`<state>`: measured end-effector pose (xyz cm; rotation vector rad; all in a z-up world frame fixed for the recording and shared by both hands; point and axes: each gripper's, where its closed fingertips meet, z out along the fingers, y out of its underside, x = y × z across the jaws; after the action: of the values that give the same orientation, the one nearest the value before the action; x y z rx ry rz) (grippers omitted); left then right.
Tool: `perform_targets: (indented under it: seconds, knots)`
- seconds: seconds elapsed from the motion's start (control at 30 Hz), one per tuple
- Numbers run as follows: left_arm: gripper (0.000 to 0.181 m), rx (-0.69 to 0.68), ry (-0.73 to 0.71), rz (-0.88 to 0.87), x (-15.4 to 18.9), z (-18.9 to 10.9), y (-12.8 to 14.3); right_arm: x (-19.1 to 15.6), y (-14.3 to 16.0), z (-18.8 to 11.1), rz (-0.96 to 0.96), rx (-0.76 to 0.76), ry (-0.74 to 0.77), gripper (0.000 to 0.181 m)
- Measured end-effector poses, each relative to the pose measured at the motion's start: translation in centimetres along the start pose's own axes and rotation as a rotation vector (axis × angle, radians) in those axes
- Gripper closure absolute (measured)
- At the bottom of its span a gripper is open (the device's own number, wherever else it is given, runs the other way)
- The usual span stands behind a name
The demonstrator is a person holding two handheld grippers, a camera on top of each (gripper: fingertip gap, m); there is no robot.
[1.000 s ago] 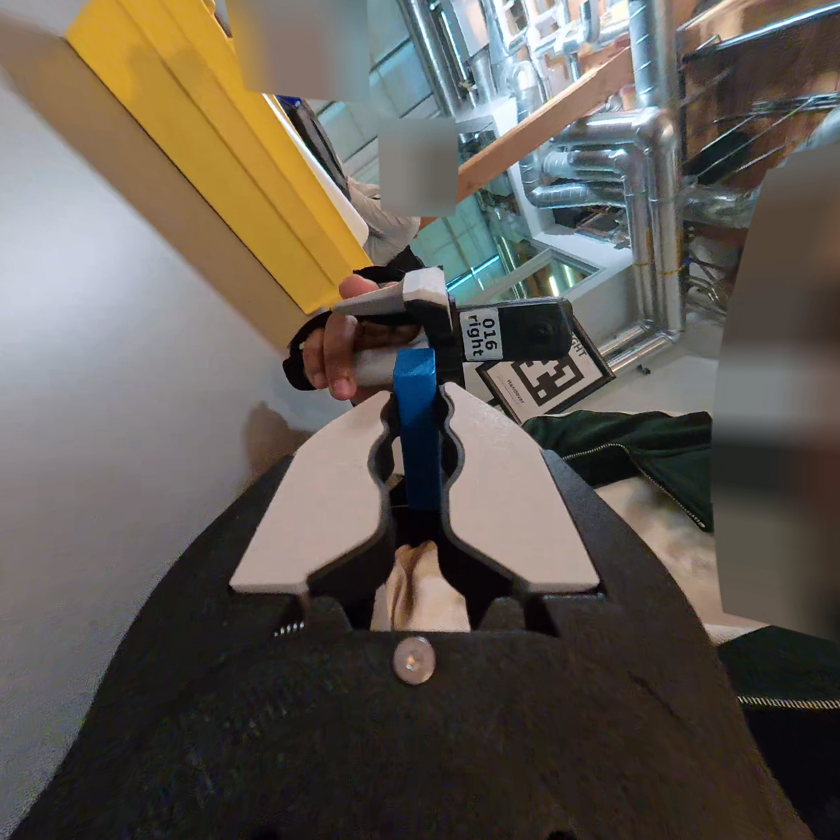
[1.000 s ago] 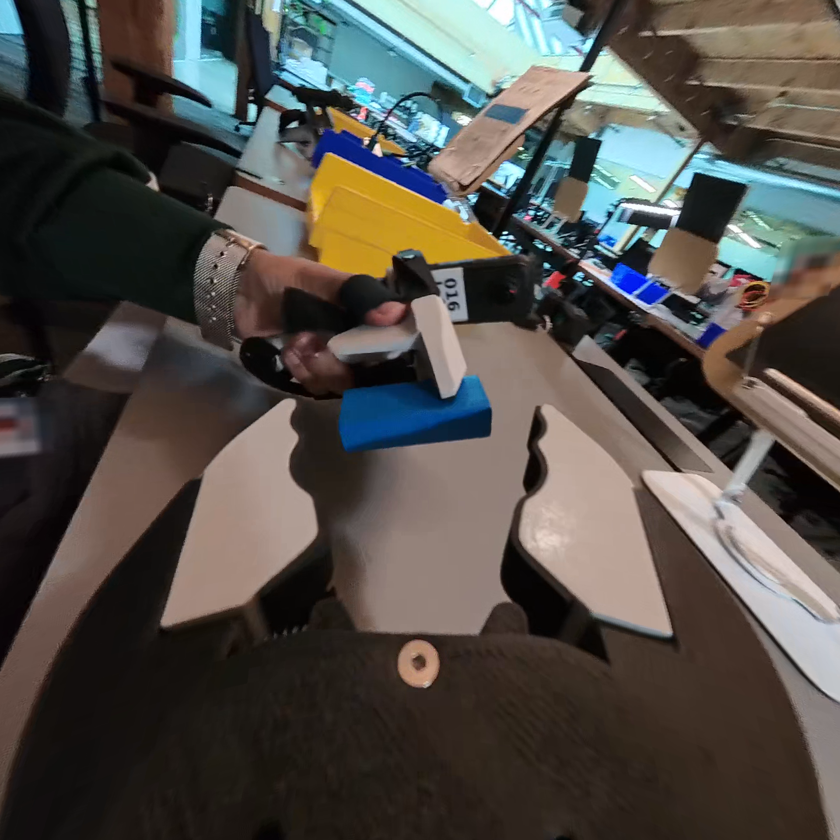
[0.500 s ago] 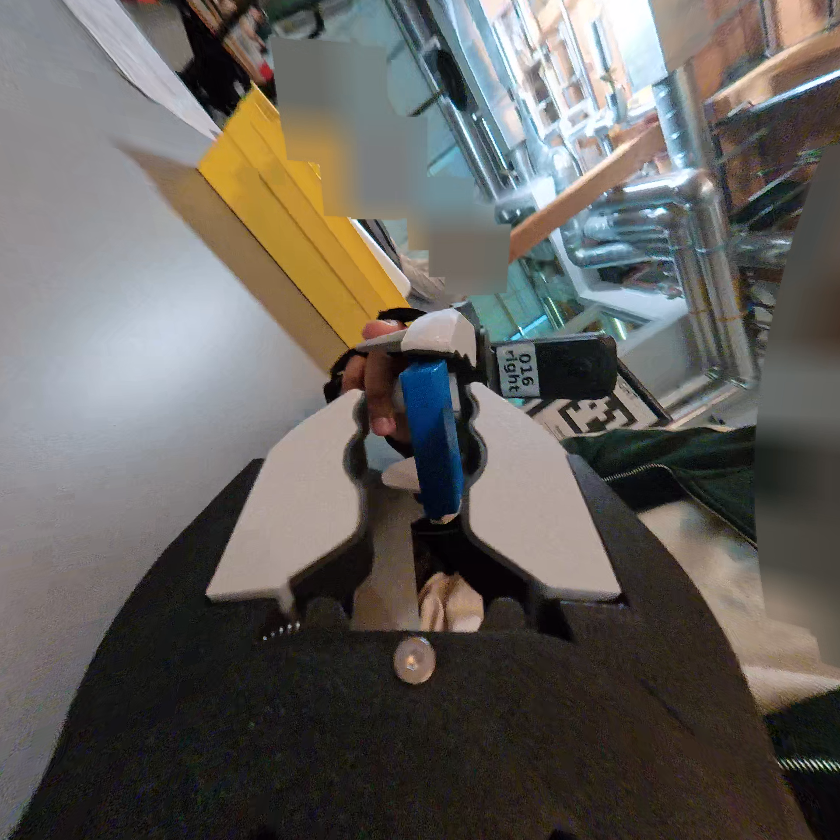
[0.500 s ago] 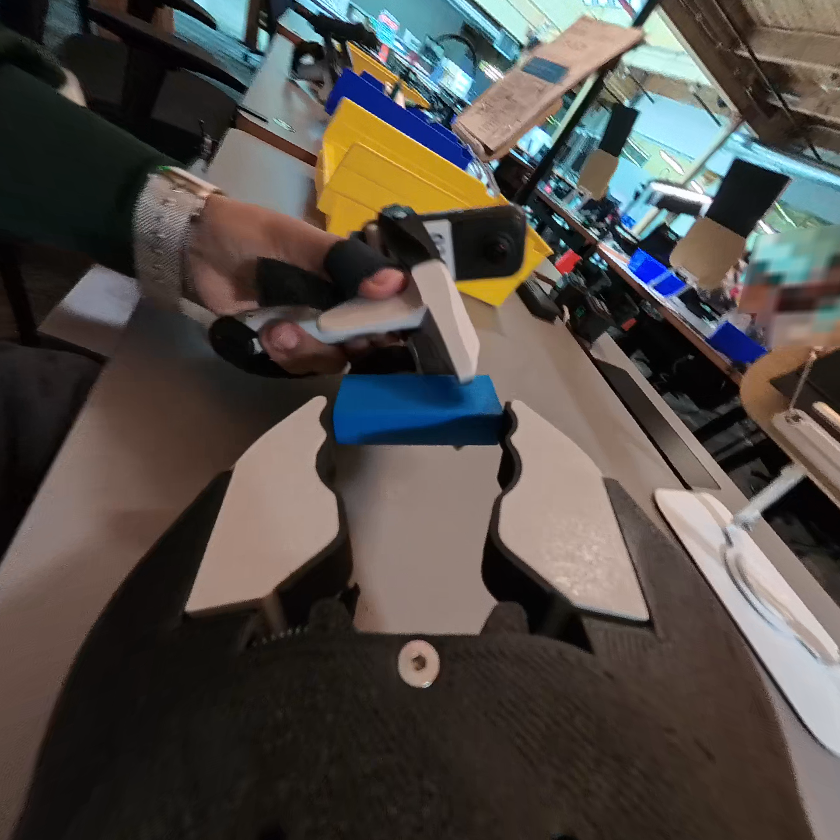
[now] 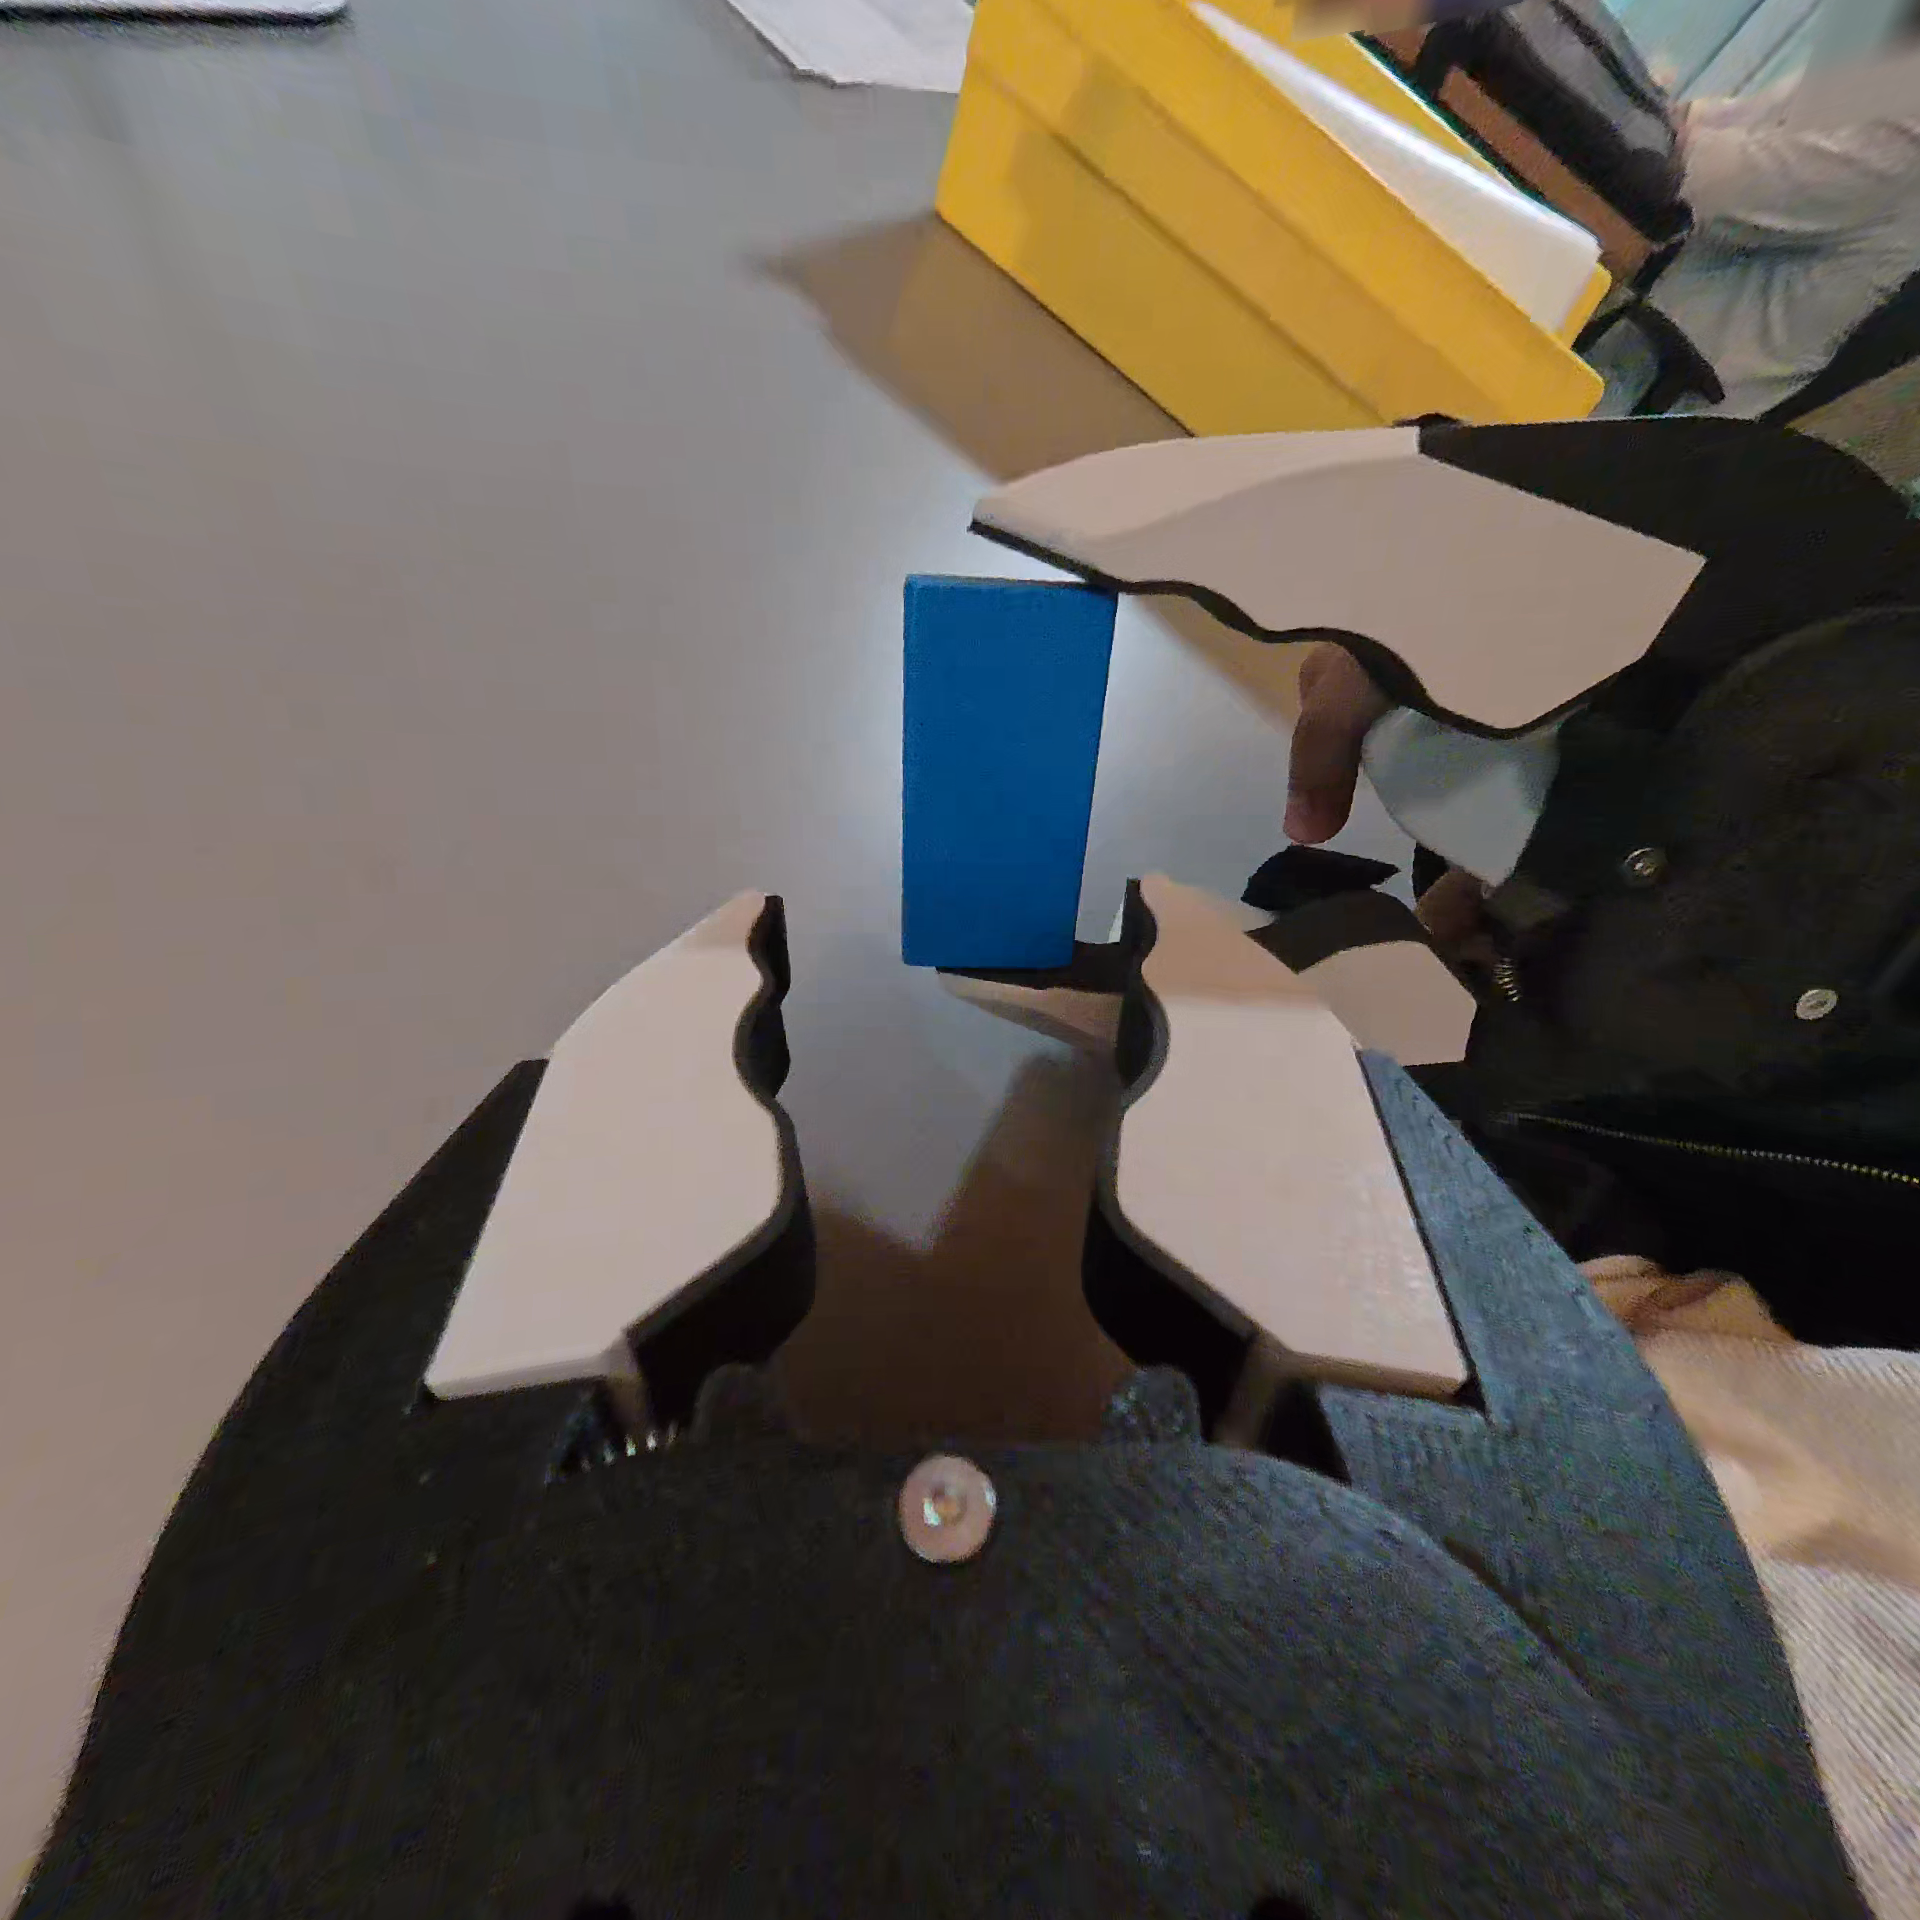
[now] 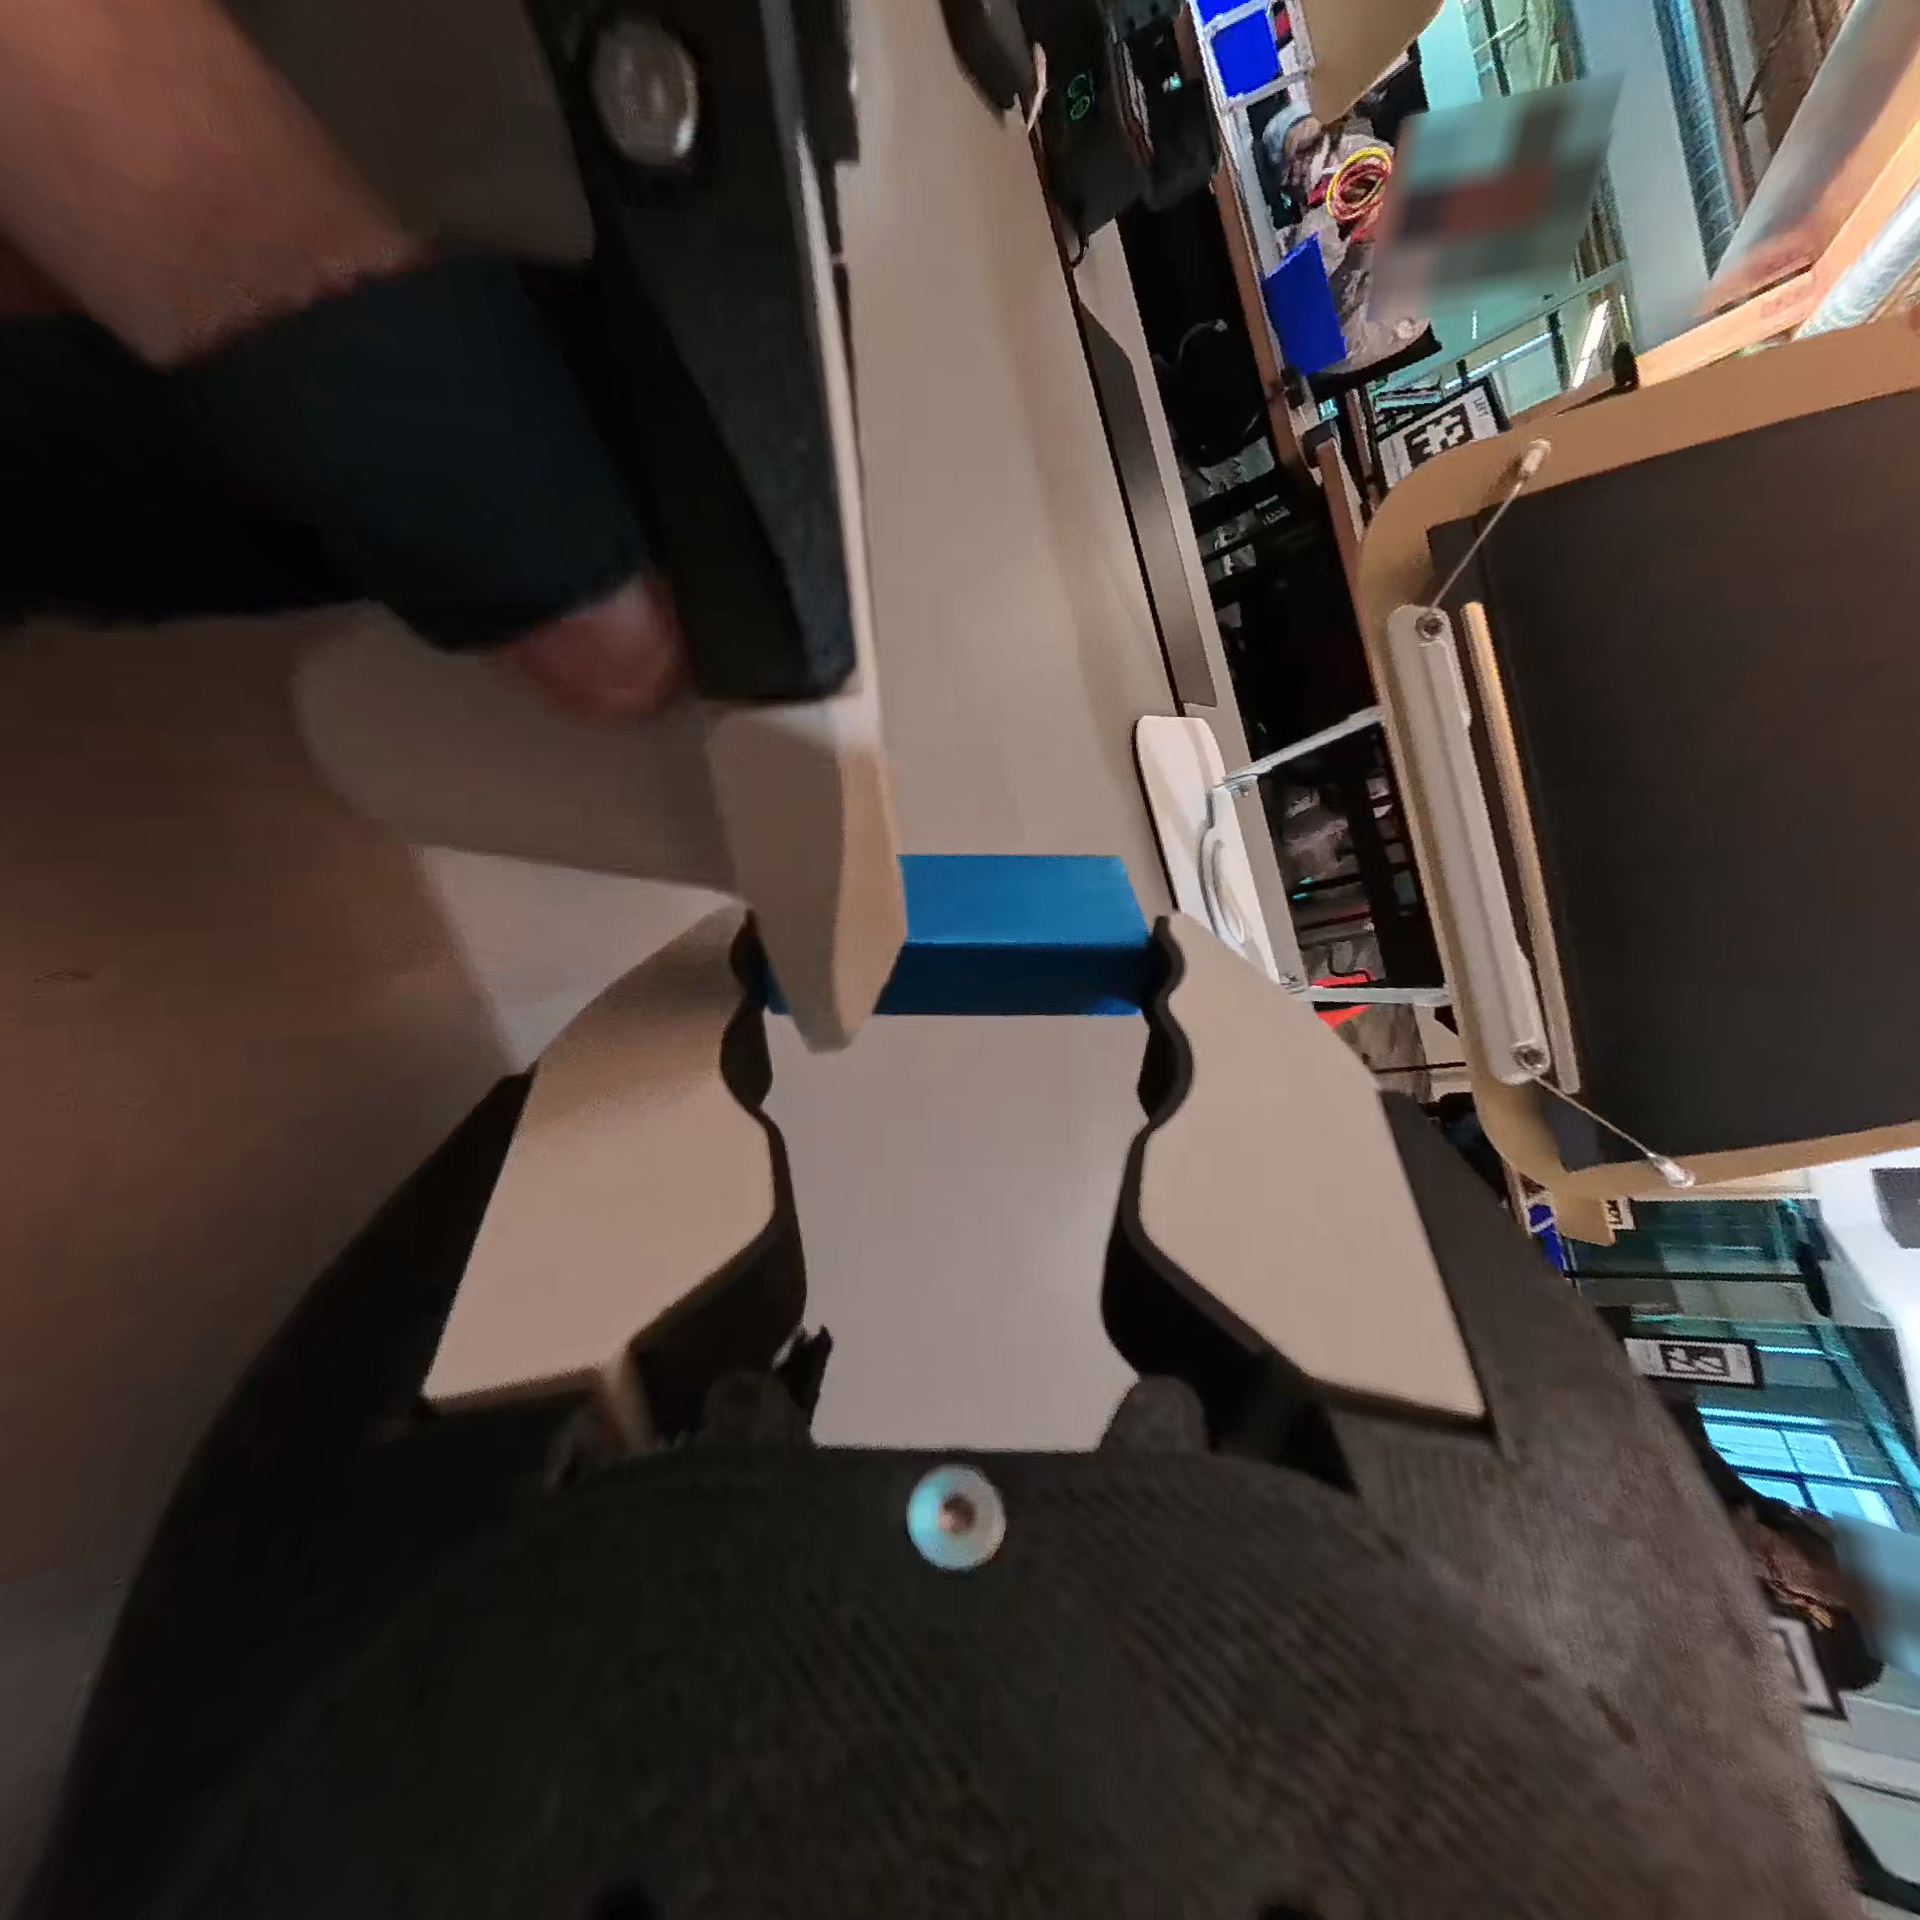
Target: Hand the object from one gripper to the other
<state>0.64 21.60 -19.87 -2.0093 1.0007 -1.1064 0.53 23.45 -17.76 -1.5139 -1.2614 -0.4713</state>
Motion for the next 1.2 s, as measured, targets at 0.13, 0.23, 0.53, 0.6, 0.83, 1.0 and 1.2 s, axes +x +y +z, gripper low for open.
perform_targets:
  seconds: [0.13,0.23,0.53,0.6,0.83,1.0,1.2]
  knots:
    - [0.126,0.006,0.042,-0.061,0.1,0.1,0.2,-0.1,-0.1,0.0,-0.003,-0.022,0.004,0.110]
    - [0.144,0.014,0.073,-0.049,0.6,0.0,0.2,-0.2,-0.1,0.0,-0.006,-0.036,0.008,0.110]
    - [0.145,0.106,0.098,-0.073,0.5,-1.0,-1.3,1.4,-0.7,-0.4,0.179,0.123,0.014,0.069]
    - [0.146,0.175,0.164,-0.116,0.5,-1.6,-2.1,2.1,-1.4,-1.0,0.362,0.255,-0.069,0.060]
    - [0.147,0.395,0.545,-0.092,4.4,-4.2,-4.8,4.9,-4.2,-6.1,1.033,0.815,-0.612,0.108]
    - [0.147,0.354,0.569,0.034,6.0,-3.5,-3.9,5.2,-4.3,-6.7,1.125,0.857,-0.713,0.124]
    - [0.147,0.324,0.593,0.066,7.2,-2.7,-3.4,3.9,-4.8,-6.8,1.007,0.814,-0.709,0.149]
